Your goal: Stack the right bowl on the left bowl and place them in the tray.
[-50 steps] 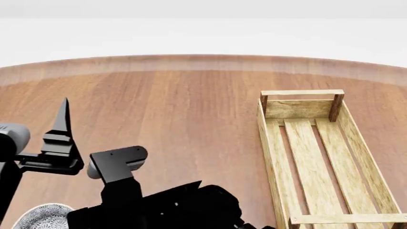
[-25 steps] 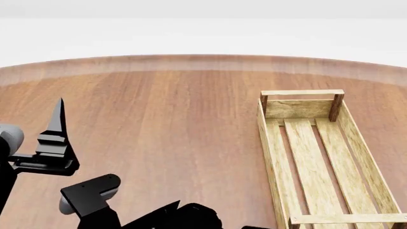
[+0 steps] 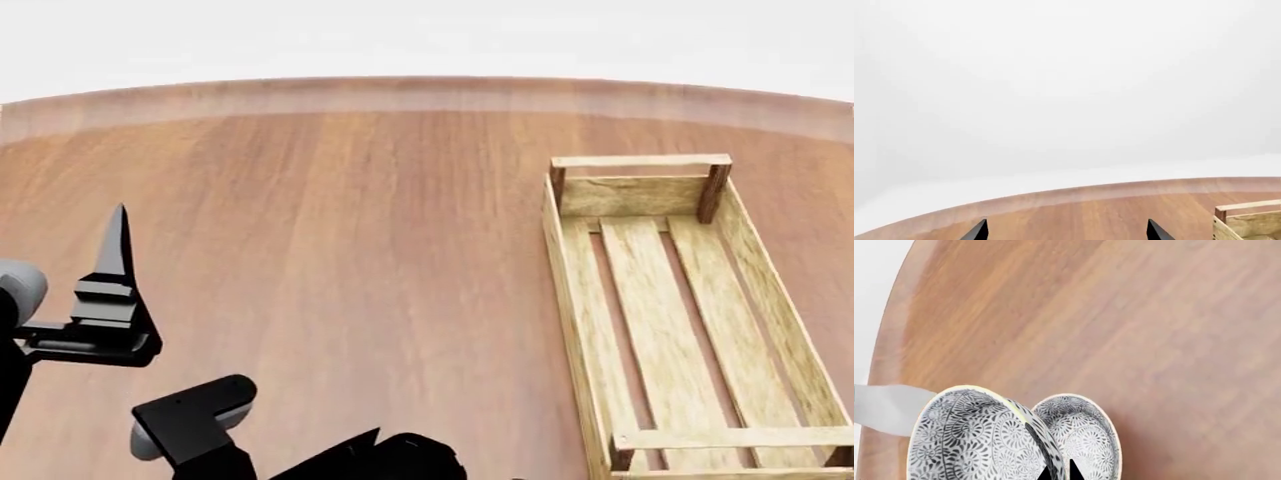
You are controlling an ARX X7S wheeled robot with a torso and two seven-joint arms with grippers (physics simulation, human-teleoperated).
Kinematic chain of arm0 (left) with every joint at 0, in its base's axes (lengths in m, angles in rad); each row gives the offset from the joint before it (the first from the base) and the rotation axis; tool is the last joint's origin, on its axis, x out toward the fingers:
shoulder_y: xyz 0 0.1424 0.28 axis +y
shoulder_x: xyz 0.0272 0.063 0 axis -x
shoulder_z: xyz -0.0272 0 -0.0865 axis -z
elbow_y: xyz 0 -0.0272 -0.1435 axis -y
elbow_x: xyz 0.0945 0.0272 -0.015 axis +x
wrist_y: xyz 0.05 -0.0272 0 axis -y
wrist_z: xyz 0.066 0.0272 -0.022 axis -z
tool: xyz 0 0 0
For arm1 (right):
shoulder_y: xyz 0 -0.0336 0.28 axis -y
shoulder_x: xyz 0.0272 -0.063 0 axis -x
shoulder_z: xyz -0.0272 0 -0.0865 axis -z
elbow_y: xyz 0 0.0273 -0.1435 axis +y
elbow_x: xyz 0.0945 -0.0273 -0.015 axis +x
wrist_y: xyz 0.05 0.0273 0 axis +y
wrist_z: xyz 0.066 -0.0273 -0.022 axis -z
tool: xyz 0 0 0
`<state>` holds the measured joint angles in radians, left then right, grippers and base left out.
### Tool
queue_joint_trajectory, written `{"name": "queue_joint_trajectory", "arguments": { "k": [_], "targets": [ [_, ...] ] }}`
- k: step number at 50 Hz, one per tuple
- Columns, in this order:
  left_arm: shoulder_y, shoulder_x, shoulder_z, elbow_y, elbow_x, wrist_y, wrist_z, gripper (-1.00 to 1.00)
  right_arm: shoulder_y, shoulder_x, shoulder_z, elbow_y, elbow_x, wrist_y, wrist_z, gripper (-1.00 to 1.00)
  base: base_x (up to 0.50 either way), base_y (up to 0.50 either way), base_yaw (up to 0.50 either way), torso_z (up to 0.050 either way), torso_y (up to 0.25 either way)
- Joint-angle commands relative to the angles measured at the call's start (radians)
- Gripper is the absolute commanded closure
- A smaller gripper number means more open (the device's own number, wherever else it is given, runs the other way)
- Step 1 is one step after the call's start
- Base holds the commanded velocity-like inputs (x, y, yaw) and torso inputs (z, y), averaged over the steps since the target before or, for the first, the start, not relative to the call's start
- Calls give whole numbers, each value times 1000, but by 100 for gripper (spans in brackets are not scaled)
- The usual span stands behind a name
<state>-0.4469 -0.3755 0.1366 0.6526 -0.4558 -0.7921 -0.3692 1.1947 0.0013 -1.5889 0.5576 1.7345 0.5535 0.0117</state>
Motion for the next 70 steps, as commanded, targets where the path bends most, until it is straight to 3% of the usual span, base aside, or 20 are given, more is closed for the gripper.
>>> {"name": "queue_joint_trajectory", "arguments": {
  "k": [1, 21, 38, 49, 50, 70],
  "targets": [
    [4, -5, 8, -4, 8, 13, -3, -100, 6, -1, 11, 1, 2, -3, -12, 100, 0, 0, 0, 0, -250],
    [4, -17, 24, 3, 12, 24, -1, -100, 26, -1, 12, 8, 4, -33, -21, 100, 0, 0, 0, 0, -52],
    [6, -25, 39, 2, 11, 19, 0, -100, 22, -1, 12, 4, 0, -32, -25, 100, 0, 0, 0, 0, -242],
    [20, -24, 22, 4, -1, 46, 6, -100, 16, -1, 10, -5, -8, -30, -32, 100, 0, 0, 0, 0, 0],
    [20, -25, 22, 4, 0, 46, 5, -100, 19, -1, 10, -15, -16, -35, -34, -100, 0, 0, 0, 0, 0],
    [29, -27, 19, 1, -8, 58, 2, -100, 3, -1, 16, -6, -45, -67, 4, -100, 0, 0, 0, 0, 0]
  ]
}}
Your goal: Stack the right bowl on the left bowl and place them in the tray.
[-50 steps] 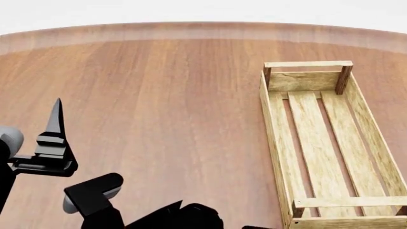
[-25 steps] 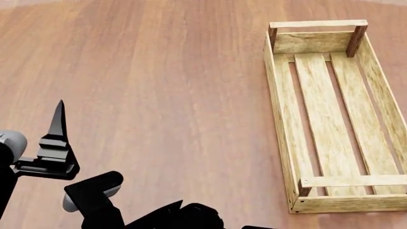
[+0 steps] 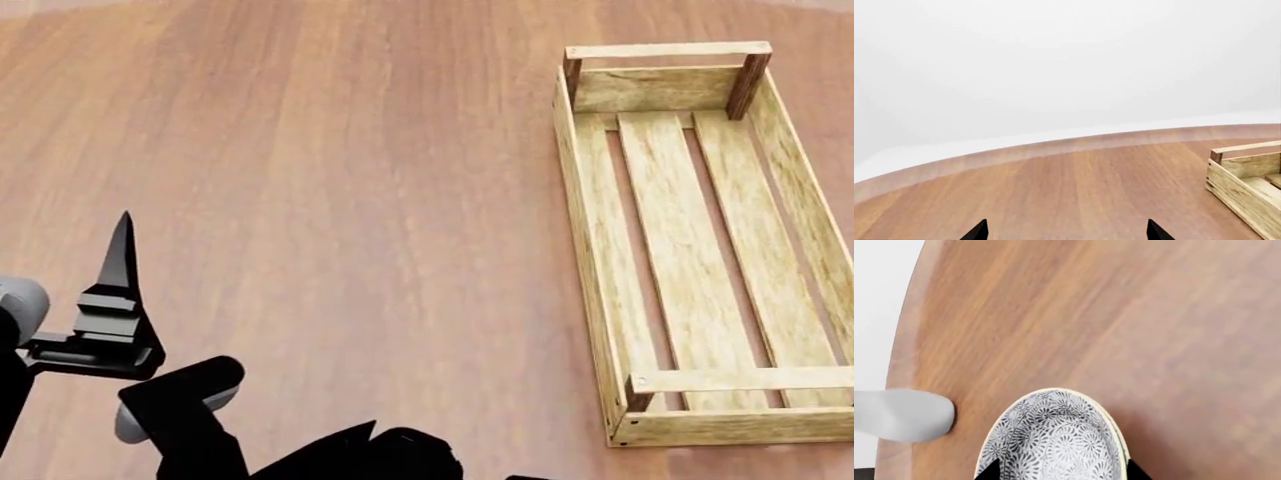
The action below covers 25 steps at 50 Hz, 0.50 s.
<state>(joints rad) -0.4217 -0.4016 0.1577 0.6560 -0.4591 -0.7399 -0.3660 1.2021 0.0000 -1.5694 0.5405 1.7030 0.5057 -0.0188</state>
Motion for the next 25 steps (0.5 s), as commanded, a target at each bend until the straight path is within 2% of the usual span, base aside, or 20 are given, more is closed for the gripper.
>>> {"name": "queue_joint_trajectory", "arguments": {
  "k": [1, 25],
  "targets": [
    [3, -1, -2, -2, -5, 6, -1, -100, -3, 0, -4, 12, -9, -14, 23, -100, 0, 0, 0, 0, 0],
    [9, 1, -10, -5, -25, 25, 4, -100, -16, 0, -9, 32, -12, 14, 16, -100, 0, 0, 0, 0, 0]
  ]
}}
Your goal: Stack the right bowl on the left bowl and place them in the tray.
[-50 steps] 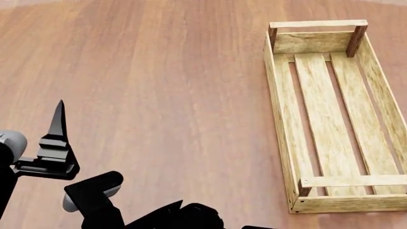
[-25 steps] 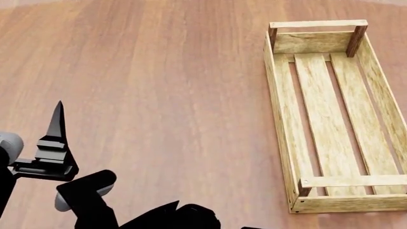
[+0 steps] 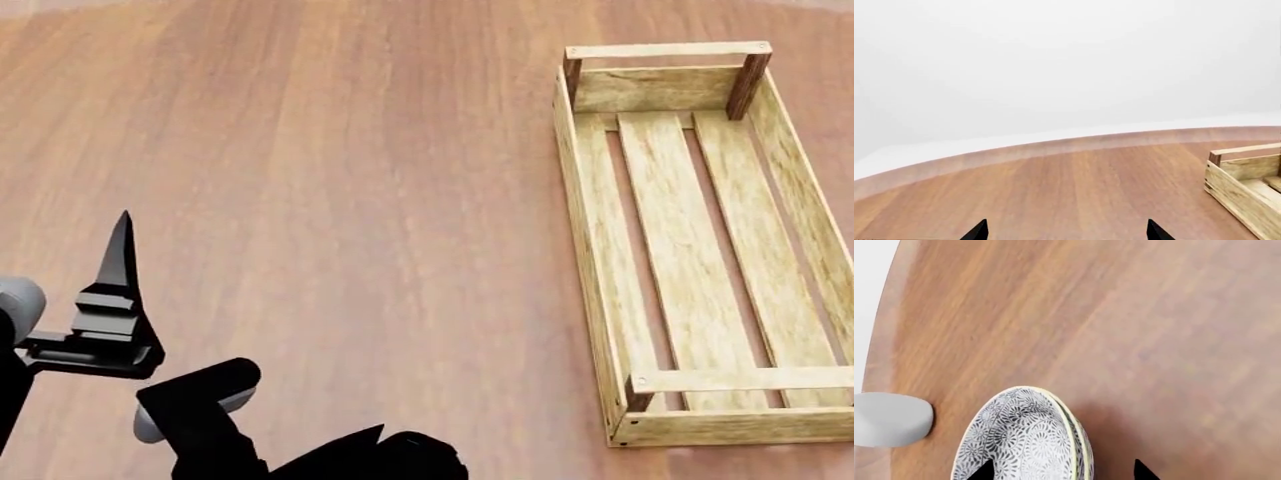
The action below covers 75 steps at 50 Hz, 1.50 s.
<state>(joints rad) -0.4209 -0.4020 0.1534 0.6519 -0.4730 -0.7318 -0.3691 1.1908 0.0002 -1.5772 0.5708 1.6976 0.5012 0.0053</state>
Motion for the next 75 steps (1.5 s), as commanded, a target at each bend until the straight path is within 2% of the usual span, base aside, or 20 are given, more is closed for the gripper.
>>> {"name": "queue_joint_trajectory", "arguments": {
  "k": [1, 19, 20, 45, 75],
  "targets": [
    [10, 0, -5, 0, -8, 23, 8, -100, -5, 0, -1, 2, -6, 20, -9, -100, 0, 0, 0, 0, 0],
    [12, -9, 14, 2, -5, 20, 8, -100, -15, 0, 5, 8, -38, -3, -12, -100, 0, 0, 0, 0, -189],
    [12, -9, 15, 1, -4, 24, 8, -100, -13, 0, 1, 7, -42, 2, -26, 100, 0, 0, 0, 0, 0],
    [20, -12, 9, -3, -9, 46, 5, -100, -13, 0, 5, 16, -39, -12, -16, 100, 0, 2, 2, 0, -1],
    [28, -16, 4, -1, -21, 52, -5, -100, 70, 3, 44, 165, 34, -105, -32, 100, 0, 1, 1, -1, 38]
  ]
}}
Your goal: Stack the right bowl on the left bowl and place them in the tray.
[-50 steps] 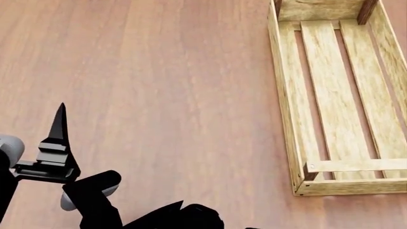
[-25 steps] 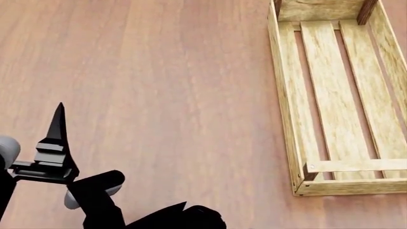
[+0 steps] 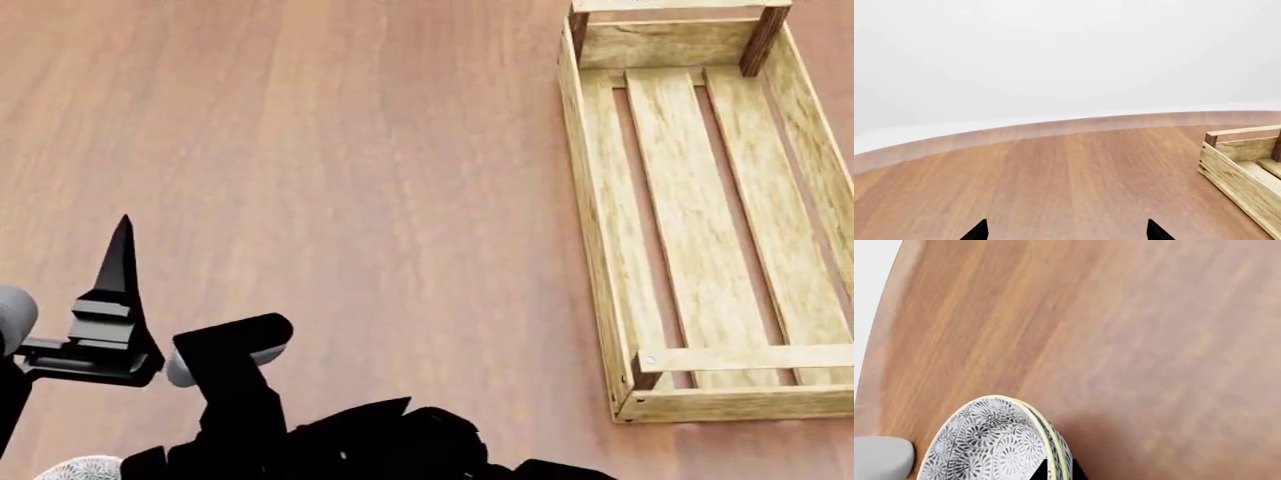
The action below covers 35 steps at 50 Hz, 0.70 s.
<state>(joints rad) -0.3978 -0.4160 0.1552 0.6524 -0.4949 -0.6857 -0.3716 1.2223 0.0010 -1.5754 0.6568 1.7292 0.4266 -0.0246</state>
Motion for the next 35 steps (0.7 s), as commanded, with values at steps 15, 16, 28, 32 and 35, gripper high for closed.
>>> {"name": "queue_joint_trajectory", "arguments": {
  "k": [15, 16, 28, 32, 35],
  "targets": [
    [1, -6, 4, -17, 0, 14, 0, -100, 268, -1, 81, 416, 164, -12, -59, 100, 0, 0, 0, 0, 0],
    [0, -6, 4, -17, 0, 14, 0, -100, 271, -1, 72, 423, 170, -18, -62, 100, 0, 0, 0, 0, 0],
    [3, -11, 4, -14, -1, 16, -3, -100, 414, 0, 33, 636, 298, 22, -76, 100, 0, 0, 0, 0, 0],
    [5, -10, 10, -17, 2, 21, -3, -100, 454, 33, 21, 651, 364, 23, -44, 100, 0, 0, 0, 0, 0],
    [4, -11, 10, -16, 1, 19, -4, -100, 468, 57, -7, 651, 421, 16, -33, 100, 0, 0, 0, 0, 0]
  ]
}}
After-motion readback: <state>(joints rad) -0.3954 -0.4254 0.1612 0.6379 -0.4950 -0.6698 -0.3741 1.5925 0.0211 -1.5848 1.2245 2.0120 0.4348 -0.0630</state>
